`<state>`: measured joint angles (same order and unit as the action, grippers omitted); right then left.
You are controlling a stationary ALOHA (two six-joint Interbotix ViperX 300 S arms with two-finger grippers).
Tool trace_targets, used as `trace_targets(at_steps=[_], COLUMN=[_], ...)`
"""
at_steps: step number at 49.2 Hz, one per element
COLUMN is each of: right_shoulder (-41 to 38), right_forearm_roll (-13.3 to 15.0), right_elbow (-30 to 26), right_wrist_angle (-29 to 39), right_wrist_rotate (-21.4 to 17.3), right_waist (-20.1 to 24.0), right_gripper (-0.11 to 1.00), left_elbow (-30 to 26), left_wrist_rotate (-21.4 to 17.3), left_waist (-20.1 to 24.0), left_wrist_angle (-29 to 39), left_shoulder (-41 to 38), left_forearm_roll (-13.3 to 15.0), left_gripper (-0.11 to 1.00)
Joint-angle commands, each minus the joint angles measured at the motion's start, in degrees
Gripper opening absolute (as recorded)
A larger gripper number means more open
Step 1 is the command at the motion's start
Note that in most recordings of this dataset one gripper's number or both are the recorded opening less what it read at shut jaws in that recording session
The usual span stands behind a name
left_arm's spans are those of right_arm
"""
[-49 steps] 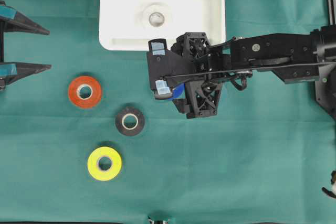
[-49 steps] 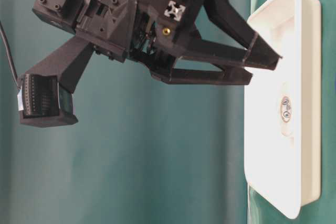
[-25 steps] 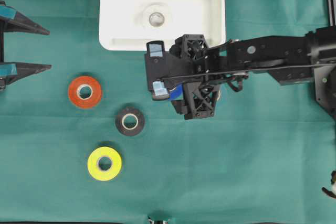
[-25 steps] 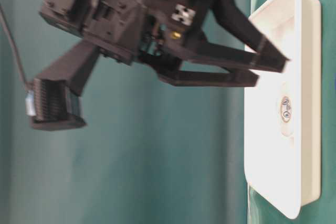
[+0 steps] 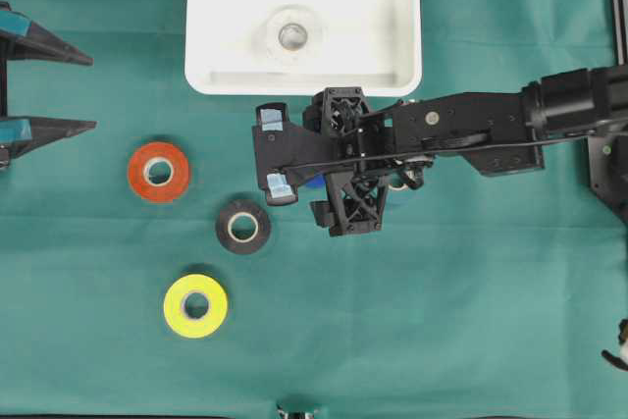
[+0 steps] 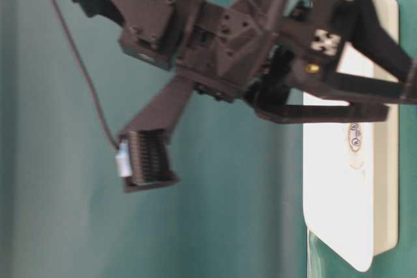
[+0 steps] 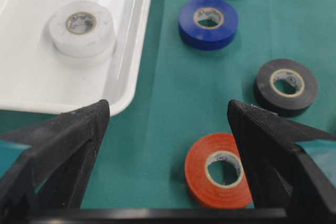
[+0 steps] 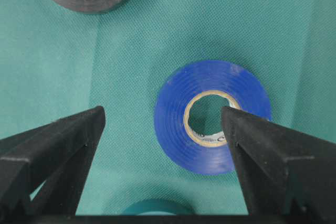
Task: Pick up the tape from a random location and place it into the white case.
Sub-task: 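Lower the right gripper and close it on the blue tape roll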
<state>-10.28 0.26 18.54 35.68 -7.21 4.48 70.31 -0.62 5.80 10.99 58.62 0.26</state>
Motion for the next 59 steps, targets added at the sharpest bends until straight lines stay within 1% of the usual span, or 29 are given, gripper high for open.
trace_targets(at_steps=[1, 7, 21, 27, 48, 50, 52, 59], right_shoulder=[0.1, -0.7, -2.8, -4.0, -4.8, -4.8, -4.8, -4.7], right_forearm_roll=[0.1, 0.1, 0.2, 0.2, 0.3, 0.3, 0.4, 0.9], right_elbow=[-0.2, 0.8, 4.4, 4.7, 4.7, 4.6, 4.5, 4.4], right_wrist_angle=[-1.0, -2.5, -8.6, -10.5, -11.1, -11.1, -11.1, -11.1], right_wrist_rotate=[-0.1, -0.1, -1.1, -1.3, -1.3, -1.1, -1.3, -1.1], right_waist=[0.3, 0.2, 0.1, 0.0, -0.3, -0.4, -0.4, -1.0], right_gripper=[0.92, 0.91, 0.89, 0.89, 0.87, 0.85, 0.80, 0.49], left_elbow=[-0.6, -0.6, -0.6, -0.6, -0.6, -0.6, -0.6, -0.6], left_wrist_rotate=[0.2, 0.3, 0.3, 0.3, 0.3, 0.3, 0.3, 0.4], left_waist=[0.2, 0.2, 0.2, 0.2, 0.2, 0.2, 0.2, 0.2], left_wrist_angle=[-0.3, -0.3, -0.3, -0.4, -0.5, -0.5, -0.5, -0.6], left_shoulder=[-0.5, -0.5, -0.5, -0.6, -0.6, -0.5, -0.5, -0.6], left_forearm_roll=[0.1, 0.0, 0.2, 0.2, 0.2, 0.2, 0.2, 0.2], left_gripper=[0.95, 0.95, 0.95, 0.95, 0.95, 0.95, 0.95, 0.95])
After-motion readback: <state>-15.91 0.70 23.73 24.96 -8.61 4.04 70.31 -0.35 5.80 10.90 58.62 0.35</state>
